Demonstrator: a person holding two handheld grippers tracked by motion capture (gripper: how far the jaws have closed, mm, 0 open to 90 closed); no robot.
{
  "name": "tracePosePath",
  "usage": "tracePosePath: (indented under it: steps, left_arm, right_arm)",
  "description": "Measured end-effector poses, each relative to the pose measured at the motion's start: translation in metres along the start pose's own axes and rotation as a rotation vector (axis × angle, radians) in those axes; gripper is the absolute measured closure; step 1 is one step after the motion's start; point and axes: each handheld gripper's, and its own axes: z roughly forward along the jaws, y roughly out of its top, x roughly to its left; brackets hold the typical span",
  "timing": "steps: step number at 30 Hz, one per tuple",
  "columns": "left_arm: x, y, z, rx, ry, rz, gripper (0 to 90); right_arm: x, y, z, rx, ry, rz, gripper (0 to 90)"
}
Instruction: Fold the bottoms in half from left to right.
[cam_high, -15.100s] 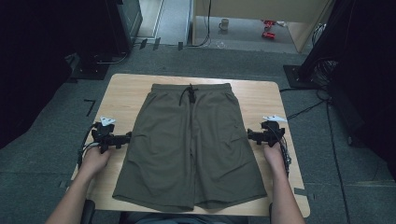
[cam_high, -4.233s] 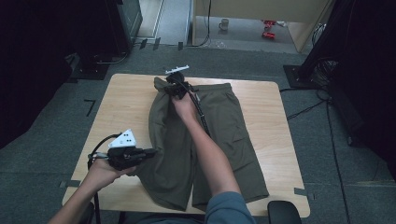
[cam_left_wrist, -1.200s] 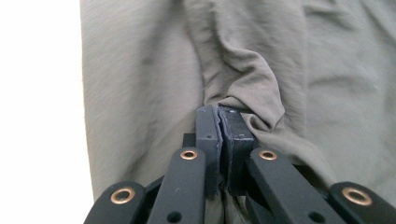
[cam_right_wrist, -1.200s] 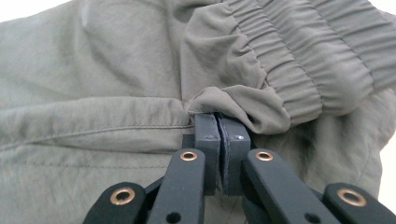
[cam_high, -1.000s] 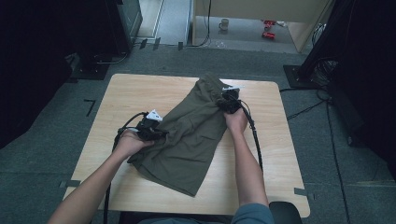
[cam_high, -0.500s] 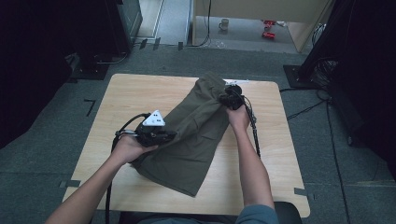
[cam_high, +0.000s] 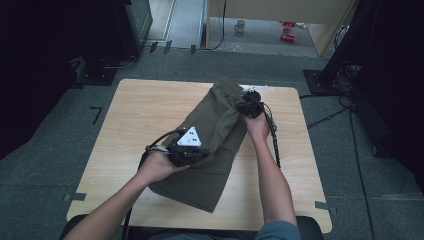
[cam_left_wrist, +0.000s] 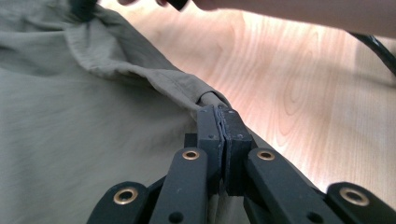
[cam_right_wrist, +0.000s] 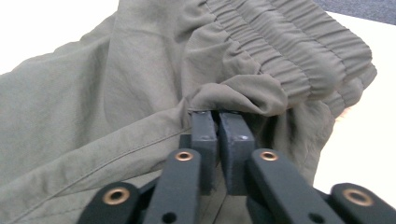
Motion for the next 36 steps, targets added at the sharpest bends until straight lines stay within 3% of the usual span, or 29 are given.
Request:
tracePosePath:
  steps: [1,4,5,12,13,16,21,23,24,28,30,31,32,35,36]
  left_arm:
    - [-0.004,-0.002,0.007,0.007,-0.007,0.000,88.7]
    - [-0.008,-0.005,0.012,0.012,-0.018,-0.010,88.0]
    - [-0.010,-0.007,0.015,0.015,-0.028,-0.013,87.5]
    - [-0.022,-0.019,0.029,0.032,-0.086,-0.025,81.1]
    - [-0.025,-0.021,0.030,0.039,-0.092,-0.015,79.4]
    - [-0.027,-0.024,0.030,0.039,-0.096,0.002,77.0]
    - [-0.007,-0.025,0.018,-0.009,-0.102,-0.060,74.2]
    - [0.007,-0.025,0.011,-0.026,-0.087,-0.069,73.0]
    - [0.007,-0.025,0.011,-0.026,-0.087,-0.069,72.8]
    - [0.037,-0.027,0.003,-0.057,-0.064,-0.115,71.1]
    - [0.042,-0.027,0.002,-0.061,-0.058,-0.121,70.8]
    - [0.057,-0.028,0.000,-0.075,-0.046,-0.148,71.0]
    - [0.057,-0.028,0.000,-0.075,-0.046,-0.148,71.0]
    - [0.082,-0.032,-0.001,-0.080,-0.029,-0.189,71.9]
    - [0.082,-0.032,-0.001,-0.080,-0.029,-0.189,72.0]
  right_arm:
    - [0.000,0.000,-0.001,0.010,-0.007,-0.019,77.2]
    - [0.001,0.000,-0.004,0.010,-0.016,-0.031,73.4]
    - [0.001,-0.001,-0.009,-0.015,-0.019,-0.034,71.6]
    - [0.003,-0.007,-0.025,-0.042,-0.001,-0.035,71.7]
    - [0.006,-0.011,-0.030,-0.066,0.004,-0.038,72.3]
    - [0.008,-0.013,-0.033,-0.065,0.014,-0.044,72.2]
    - [0.016,-0.021,-0.043,-0.069,0.029,-0.075,72.3]
    - [0.019,-0.022,-0.045,-0.067,0.042,-0.079,72.3]
    - [0.019,-0.022,-0.045,-0.067,0.042,-0.079,72.3]
    - [0.029,-0.028,-0.051,-0.070,0.067,-0.109,71.3]
    - [0.031,-0.029,-0.053,-0.073,0.076,-0.108,71.2]
    - [0.035,-0.031,-0.055,-0.073,0.092,-0.111,70.8]
    - [0.035,-0.031,-0.055,-0.073,0.092,-0.111,70.8]
    - [0.044,-0.037,-0.057,-0.072,0.109,-0.133,70.4]
    - [0.044,-0.037,-0.057,-0.072,0.109,-0.133,70.4]
